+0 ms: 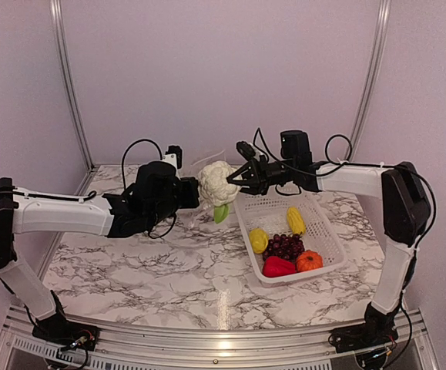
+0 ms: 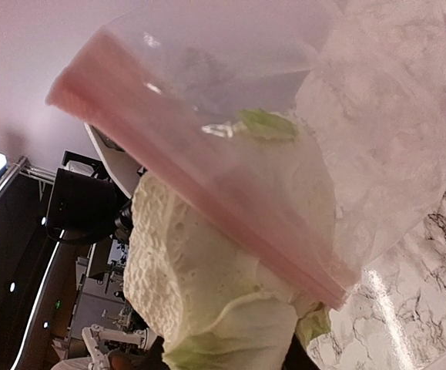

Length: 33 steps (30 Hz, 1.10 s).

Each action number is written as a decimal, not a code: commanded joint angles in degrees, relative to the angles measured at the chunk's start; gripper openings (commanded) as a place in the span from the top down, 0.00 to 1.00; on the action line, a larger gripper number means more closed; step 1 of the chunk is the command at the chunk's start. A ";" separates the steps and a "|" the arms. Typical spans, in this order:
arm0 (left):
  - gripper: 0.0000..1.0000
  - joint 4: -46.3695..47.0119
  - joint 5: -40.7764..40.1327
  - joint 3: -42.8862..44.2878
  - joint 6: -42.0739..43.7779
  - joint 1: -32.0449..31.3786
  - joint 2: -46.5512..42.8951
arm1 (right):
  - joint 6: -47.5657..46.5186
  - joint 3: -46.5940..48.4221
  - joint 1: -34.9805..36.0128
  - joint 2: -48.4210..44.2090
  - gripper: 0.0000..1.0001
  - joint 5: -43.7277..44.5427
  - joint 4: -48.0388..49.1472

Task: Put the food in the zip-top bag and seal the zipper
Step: Place the fake vegetable in the zipper food storage bag.

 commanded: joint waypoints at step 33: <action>1.00 -0.67 4.93 9.56 -0.76 -4.66 7.78 | 0.91 4.32 0.21 3.90 0.84 18.01 -10.92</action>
